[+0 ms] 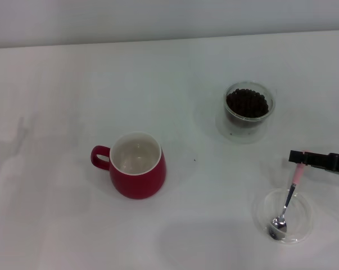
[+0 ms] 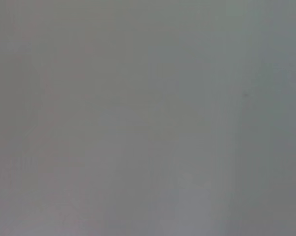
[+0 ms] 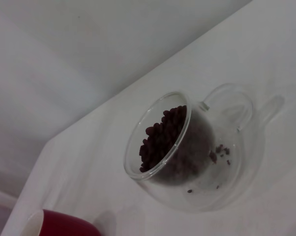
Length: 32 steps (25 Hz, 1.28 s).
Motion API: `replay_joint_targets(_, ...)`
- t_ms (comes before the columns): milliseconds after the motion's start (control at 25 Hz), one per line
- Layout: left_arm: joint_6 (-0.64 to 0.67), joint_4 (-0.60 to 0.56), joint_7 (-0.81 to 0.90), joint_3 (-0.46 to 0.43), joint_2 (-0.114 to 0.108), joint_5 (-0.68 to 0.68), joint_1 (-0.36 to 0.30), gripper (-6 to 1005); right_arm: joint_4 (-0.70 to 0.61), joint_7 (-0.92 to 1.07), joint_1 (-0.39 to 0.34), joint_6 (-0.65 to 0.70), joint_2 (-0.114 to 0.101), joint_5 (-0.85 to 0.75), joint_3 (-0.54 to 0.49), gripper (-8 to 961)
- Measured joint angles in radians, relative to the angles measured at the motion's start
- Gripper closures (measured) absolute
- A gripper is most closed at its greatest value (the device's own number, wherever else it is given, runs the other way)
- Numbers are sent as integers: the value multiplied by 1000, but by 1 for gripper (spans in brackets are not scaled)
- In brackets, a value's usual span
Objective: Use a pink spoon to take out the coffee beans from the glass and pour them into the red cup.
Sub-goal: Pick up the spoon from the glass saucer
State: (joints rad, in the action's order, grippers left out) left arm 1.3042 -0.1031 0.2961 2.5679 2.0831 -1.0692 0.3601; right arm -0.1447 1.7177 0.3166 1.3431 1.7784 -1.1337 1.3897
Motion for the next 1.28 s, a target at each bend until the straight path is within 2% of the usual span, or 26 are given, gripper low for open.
replay_joint_targets(120,-9,2,0,0,0,0,5,119,0,0,0,1,1,0,0,486)
replay_joint_targets(680,-26,3,-9,0,-2,-25,8,119,-3,5,6,-7,6,0,-5,806)
replay_joint_targets(1280,-27,3,-24,0,-2,-38,12,119,-5,74,3,2,11,7,-10,806)
